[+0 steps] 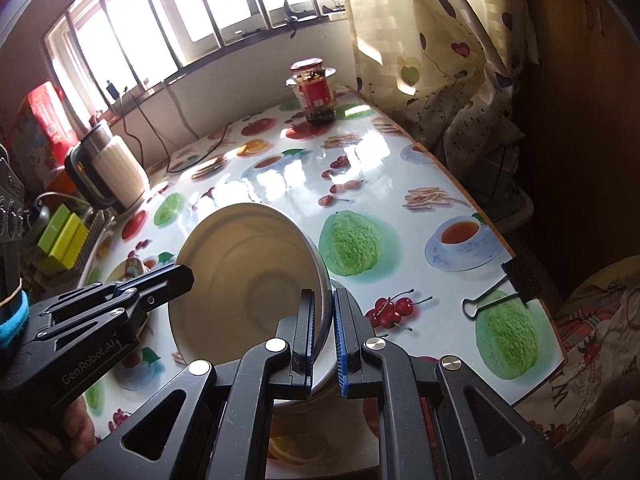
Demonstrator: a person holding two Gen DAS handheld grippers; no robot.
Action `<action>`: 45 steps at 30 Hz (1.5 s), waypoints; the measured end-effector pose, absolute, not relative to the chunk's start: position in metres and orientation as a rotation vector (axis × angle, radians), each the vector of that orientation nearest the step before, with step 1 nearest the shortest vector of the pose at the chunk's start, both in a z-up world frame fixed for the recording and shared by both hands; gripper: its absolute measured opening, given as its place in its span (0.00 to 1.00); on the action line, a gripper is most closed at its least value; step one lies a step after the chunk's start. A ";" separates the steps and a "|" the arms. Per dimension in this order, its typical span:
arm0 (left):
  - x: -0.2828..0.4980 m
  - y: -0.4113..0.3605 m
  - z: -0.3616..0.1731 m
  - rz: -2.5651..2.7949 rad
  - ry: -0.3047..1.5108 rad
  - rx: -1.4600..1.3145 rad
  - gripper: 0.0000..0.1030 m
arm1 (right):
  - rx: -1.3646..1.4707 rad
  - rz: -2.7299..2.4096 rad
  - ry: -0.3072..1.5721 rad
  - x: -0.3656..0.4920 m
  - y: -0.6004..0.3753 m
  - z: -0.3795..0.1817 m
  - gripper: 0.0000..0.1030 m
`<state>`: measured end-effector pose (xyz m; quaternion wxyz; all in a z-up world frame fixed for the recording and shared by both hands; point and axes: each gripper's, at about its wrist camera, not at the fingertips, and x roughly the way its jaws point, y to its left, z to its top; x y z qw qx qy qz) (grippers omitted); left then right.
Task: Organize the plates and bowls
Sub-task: 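Lower the held bowl into the nested white bowls with both grippers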
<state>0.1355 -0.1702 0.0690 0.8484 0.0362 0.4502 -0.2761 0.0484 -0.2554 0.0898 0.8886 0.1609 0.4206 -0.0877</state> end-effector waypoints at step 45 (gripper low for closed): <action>0.138 -0.173 0.053 -0.552 1.030 0.085 0.05 | 0.384 -0.169 0.965 0.059 -0.261 0.068 0.11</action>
